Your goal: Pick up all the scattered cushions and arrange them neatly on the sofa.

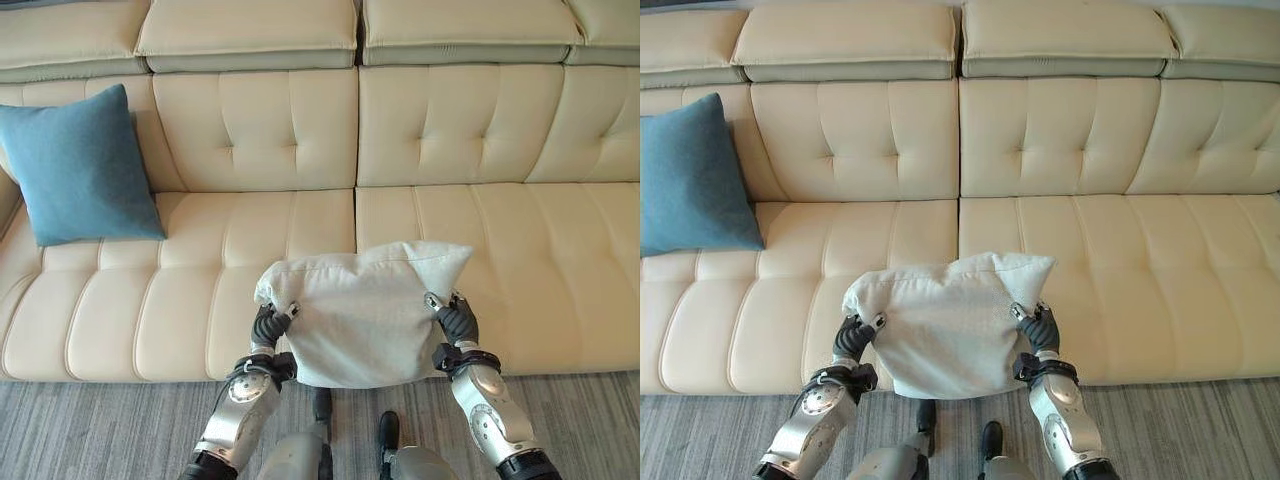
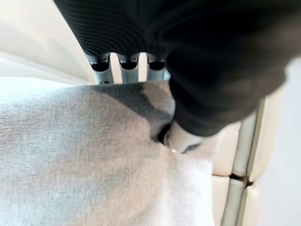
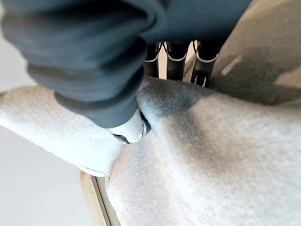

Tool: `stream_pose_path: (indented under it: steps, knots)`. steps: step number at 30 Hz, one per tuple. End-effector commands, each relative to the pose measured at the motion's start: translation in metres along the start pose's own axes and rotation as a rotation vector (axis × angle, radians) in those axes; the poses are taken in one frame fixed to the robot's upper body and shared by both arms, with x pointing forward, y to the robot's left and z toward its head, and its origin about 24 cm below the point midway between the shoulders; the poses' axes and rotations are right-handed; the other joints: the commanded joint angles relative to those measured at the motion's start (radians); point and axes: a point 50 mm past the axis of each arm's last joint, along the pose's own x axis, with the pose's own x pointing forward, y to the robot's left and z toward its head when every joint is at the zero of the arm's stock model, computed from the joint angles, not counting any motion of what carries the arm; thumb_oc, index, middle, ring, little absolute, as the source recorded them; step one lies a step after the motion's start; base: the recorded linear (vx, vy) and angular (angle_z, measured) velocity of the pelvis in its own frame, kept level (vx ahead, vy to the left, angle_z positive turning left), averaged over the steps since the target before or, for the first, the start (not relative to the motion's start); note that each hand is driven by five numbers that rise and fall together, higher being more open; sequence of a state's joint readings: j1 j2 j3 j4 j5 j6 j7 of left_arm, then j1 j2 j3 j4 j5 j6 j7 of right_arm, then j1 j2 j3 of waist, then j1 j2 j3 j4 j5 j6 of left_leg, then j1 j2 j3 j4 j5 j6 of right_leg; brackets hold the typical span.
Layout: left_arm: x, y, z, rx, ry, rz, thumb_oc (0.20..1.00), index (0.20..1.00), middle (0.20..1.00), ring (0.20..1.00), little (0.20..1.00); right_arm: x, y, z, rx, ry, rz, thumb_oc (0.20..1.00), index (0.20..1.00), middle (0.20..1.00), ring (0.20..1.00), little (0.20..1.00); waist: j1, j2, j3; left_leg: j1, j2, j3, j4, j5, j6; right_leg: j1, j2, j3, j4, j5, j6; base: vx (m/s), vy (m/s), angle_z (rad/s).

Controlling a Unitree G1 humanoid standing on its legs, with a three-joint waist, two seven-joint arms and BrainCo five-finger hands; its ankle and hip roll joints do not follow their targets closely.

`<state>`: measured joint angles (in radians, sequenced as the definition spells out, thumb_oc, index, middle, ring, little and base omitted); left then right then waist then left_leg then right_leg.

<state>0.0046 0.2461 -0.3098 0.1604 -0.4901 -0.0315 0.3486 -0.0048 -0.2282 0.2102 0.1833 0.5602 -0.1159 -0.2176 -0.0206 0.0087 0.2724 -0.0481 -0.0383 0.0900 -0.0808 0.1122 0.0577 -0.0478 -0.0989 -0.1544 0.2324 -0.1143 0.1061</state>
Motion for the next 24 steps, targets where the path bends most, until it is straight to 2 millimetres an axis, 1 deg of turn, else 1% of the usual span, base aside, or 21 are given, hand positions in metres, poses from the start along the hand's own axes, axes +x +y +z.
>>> stream_pose_path:
  steps: [1,2,3,5,6,7,8,10,13,15,18,19,24]
  knots:
    - [0.006,-0.015,0.049,-0.013,-0.245,-0.071,0.200,0.200,0.200,0.200,0.200,0.005,0.036,0.032,0.045,-0.176,0.129,0.200,0.200,0.200,0.200,0.200,0.003,-0.037,-0.051,0.057,0.028,0.029,-0.006,-0.130,-0.032,-0.068,-0.020,0.059,0.123,0.024,0.047,-0.02,0.160,-0.13]
    - [0.009,-0.018,0.057,0.001,-0.278,-0.074,0.200,0.200,0.200,0.200,0.200,0.007,0.042,0.034,0.059,-0.187,0.138,0.200,0.200,0.200,0.200,0.200,0.006,-0.034,-0.057,0.062,0.030,0.034,-0.006,-0.137,-0.038,-0.063,-0.017,0.061,0.042,0.016,0.036,0.03,0.050,-0.06]
    - [0.009,-0.018,0.057,0.001,-0.278,-0.074,0.200,0.200,0.200,0.200,0.200,0.007,0.042,0.034,0.059,-0.188,0.138,0.200,0.200,0.200,0.200,0.200,0.006,-0.033,-0.056,0.063,0.031,0.033,-0.006,-0.138,-0.039,-0.059,-0.015,0.060,0.036,0.019,0.036,0.05,0.046,-0.12]
    - [0.012,-0.019,0.065,0.004,-0.309,-0.077,0.200,0.200,0.200,0.200,0.200,0.011,0.048,0.037,0.075,-0.197,0.153,0.200,0.200,0.200,0.200,0.200,0.015,-0.038,-0.061,0.056,0.032,0.037,-0.006,-0.136,-0.045,-0.039,-0.016,0.043,-0.145,0.070,0.026,0.04,-0.037,-0.26]
    - [0.013,-0.016,0.067,0.010,-0.314,-0.053,0.200,0.200,0.200,0.200,0.200,0.010,0.047,0.032,0.054,-0.176,0.147,0.200,0.200,0.200,0.200,0.200,0.020,-0.049,-0.068,0.052,0.031,0.037,-0.006,-0.131,-0.049,-0.013,-0.014,0.047,-0.252,0.094,0.029,0.05,-0.054,-0.29]
    - [0.013,-0.016,0.066,0.010,-0.313,-0.053,0.200,0.200,0.200,0.200,0.200,0.010,0.047,0.032,0.054,-0.176,0.147,0.200,0.200,0.200,0.200,0.200,0.019,-0.049,-0.067,0.054,0.030,0.036,-0.006,-0.132,-0.049,-0.009,-0.015,0.046,-0.256,0.095,0.029,0.09,-0.067,-0.07]
    - [0.013,-0.016,0.065,0.009,-0.314,-0.054,0.200,0.200,0.200,0.200,0.200,0.009,0.052,0.032,0.065,-0.171,0.178,0.200,0.200,0.200,0.200,0.200,0.021,-0.056,-0.074,0.058,0.033,0.042,-0.006,-0.131,-0.052,0.007,-0.008,0.049,-0.277,0.103,0.025,0.09,-0.057,0.07]
    - [0.012,-0.017,0.065,-0.003,-0.314,-0.052,0.200,0.200,0.200,0.200,0.200,0.010,0.055,0.029,0.070,-0.155,0.191,0.200,0.200,0.200,0.200,0.200,0.022,-0.061,-0.092,0.065,0.036,0.043,-0.006,-0.137,-0.056,0.037,-0.005,0.035,-0.320,0.115,0.022,0.14,-0.081,0.01]
    - [0.012,-0.019,0.063,-0.006,-0.303,-0.054,0.200,0.200,0.200,0.200,0.200,0.008,0.056,0.026,0.074,-0.144,0.198,0.200,0.200,0.200,0.200,0.200,0.019,-0.060,-0.106,0.079,0.042,0.038,-0.006,-0.141,-0.062,0.066,-0.004,0.017,-0.320,0.094,0.015,0.14,-0.063,-0.05]
    - [0.012,-0.022,0.063,-0.006,-0.305,-0.058,0.200,0.200,0.200,0.200,0.200,0.010,0.059,0.028,0.066,-0.150,0.201,0.200,0.200,0.200,0.200,0.200,0.017,-0.058,-0.111,0.088,0.043,0.027,-0.006,-0.146,-0.065,0.079,-0.002,0.014,-0.320,0.083,0.011,0.10,-0.046,0.08]
    - [0.015,-0.029,0.074,0.007,-0.346,-0.064,0.200,0.200,0.200,0.200,0.200,0.015,0.071,0.040,0.056,-0.196,0.231,0.200,0.200,0.200,0.200,0.200,0.020,-0.056,-0.118,0.094,0.046,0.023,-0.006,-0.152,-0.069,0.088,-0.003,0.005,-0.320,0.074,0.010,0.07,-0.023,0.08]
    - [0.017,-0.032,0.079,0.009,-0.368,-0.066,0.200,0.200,0.200,0.200,0.200,0.018,0.077,0.048,0.051,-0.227,0.245,0.200,0.200,0.200,0.200,0.200,0.021,-0.057,-0.119,0.096,0.046,0.021,-0.006,-0.153,-0.070,0.092,-0.003,0.001,-0.320,0.072,0.010,0.07,-0.024,0.08]
    - [0.025,-0.045,0.111,0.017,-0.490,-0.060,0.200,0.200,0.200,0.200,0.200,0.028,0.103,0.079,0.048,-0.337,0.298,0.200,0.200,0.200,0.200,0.200,0.026,-0.058,-0.119,0.088,0.048,0.015,-0.006,-0.154,-0.074,0.092,-0.003,-0.004,-0.320,0.068,0.008,0.05,-0.010,0.10]
